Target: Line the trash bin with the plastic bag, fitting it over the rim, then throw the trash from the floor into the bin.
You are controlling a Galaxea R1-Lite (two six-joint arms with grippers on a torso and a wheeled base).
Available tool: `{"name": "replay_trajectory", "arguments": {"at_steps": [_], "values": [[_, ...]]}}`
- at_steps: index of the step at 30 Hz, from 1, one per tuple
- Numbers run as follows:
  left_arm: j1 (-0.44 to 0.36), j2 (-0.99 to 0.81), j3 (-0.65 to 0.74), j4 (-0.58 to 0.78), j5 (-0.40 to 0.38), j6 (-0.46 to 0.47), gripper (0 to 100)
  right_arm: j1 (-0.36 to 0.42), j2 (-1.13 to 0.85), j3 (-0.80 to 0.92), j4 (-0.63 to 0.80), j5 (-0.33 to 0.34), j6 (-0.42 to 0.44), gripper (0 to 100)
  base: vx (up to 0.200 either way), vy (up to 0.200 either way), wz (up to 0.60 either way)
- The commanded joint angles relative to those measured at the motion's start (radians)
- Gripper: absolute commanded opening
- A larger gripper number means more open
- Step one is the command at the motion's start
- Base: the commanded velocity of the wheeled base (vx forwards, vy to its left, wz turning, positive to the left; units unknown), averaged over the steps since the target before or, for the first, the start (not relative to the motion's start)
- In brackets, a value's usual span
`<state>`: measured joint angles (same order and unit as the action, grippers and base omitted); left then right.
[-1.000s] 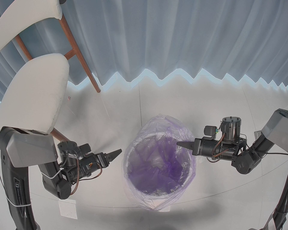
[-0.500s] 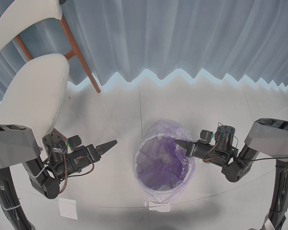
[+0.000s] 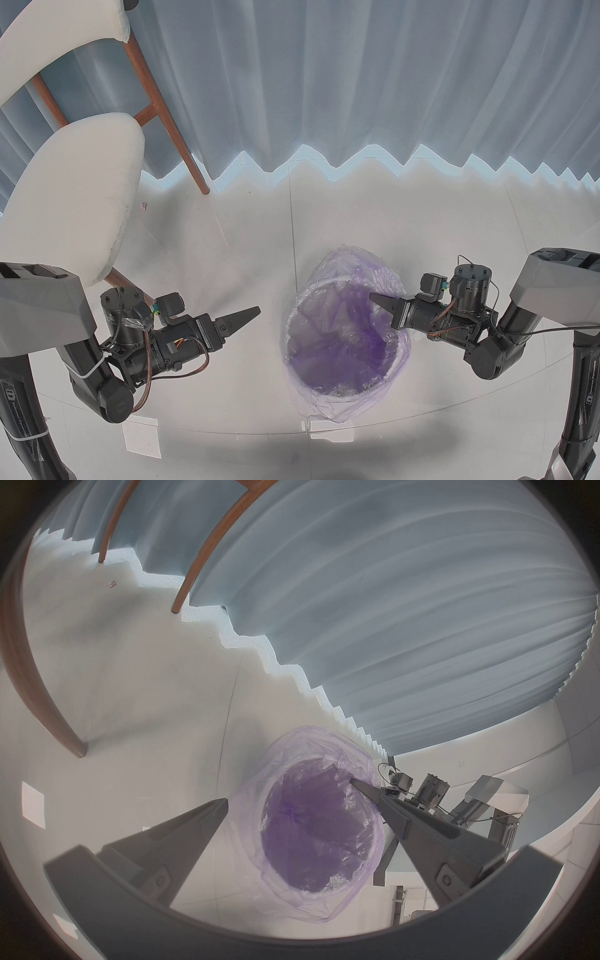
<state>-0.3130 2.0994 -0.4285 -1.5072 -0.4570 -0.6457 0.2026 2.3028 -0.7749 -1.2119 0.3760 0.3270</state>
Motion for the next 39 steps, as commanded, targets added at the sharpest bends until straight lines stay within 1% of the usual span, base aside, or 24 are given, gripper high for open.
{"name": "replay_trajectory", "arguments": {"at_steps": [1,8,11,15,19,20,21,22,23,26,27,28,30,31,32,36,39], "values": [[-0.012,0.022,-0.001,-0.001,-0.002,0.000,100,-0.031,0.023,0.003,0.005,0.001,-0.011,100,0.000,0.000,0.00],[-0.052,0.048,-0.004,-0.002,-0.011,0.000,100,-0.078,-0.025,0.023,0.005,-0.009,-0.009,100,0.000,0.000,0.00],[-0.074,0.044,-0.003,-0.001,-0.005,0.001,100,-0.098,-0.077,0.075,0.006,-0.011,-0.011,100,0.000,0.000,0.00],[-0.089,0.027,0.001,-0.001,0.000,0.001,100,-0.100,-0.131,0.137,0.000,-0.006,0.004,100,0.000,0.000,0.00],[-0.092,0.011,0.025,-0.001,0.000,0.043,100,-0.095,-0.178,0.209,-0.001,0.000,0.012,100,0.000,0.000,0.00],[-0.086,0.016,0.039,-0.001,-0.003,0.086,100,-0.091,-0.198,0.252,-0.003,0.017,0.012,100,0.000,0.000,0.00],[-0.086,0.018,0.039,-0.001,-0.003,0.092,100,-0.089,-0.201,0.258,-0.003,0.018,0.012,100,0.000,0.000,0.00],[-0.084,0.022,0.037,-0.001,0.001,0.124,100,-0.075,-0.212,0.293,-0.014,0.034,0.012,100,0.000,0.000,0.00],[-0.084,0.022,0.037,-0.001,0.001,0.130,100,-0.063,-0.213,0.309,-0.028,0.035,0.012,100,0.000,0.000,0.00],[-0.087,0.021,0.040,-0.001,0.000,0.129,100,-0.020,-0.203,0.365,-0.103,0.035,0.014,100,0.000,0.000,0.00],[-0.087,0.021,0.040,-0.001,0.000,0.129,100,-0.017,-0.203,0.367,-0.107,0.035,0.014,100,0.000,0.000,0.00],[-0.087,0.021,0.042,-0.001,0.000,0.127,100,0.015,-0.187,0.382,-0.140,0.034,0.017,100,0.000,0.000,0.00],[-0.086,0.022,0.042,-0.001,0.000,0.127,100,0.052,-0.164,0.385,-0.155,0.029,0.017,100,0.000,0.000,0.00],[-0.086,0.022,0.042,-0.001,0.000,0.127,100,0.052,-0.164,0.385,-0.155,0.029,0.017,100,0.000,0.000,0.00],[-0.084,0.022,0.040,-0.001,0.000,0.126,100,0.083,-0.149,0.373,-0.161,0.020,0.017,100,0.000,0.000,0.00],[-0.087,0.022,0.043,-0.001,0.000,0.127,100,0.104,-0.149,0.347,-0.159,0.006,0.018,100,0.000,0.000,0.00],[-0.087,0.022,0.042,-0.001,0.000,0.126,100,0.103,-0.158,0.345,-0.161,0.006,0.024,100,0.000,0.000,0.00]]}}
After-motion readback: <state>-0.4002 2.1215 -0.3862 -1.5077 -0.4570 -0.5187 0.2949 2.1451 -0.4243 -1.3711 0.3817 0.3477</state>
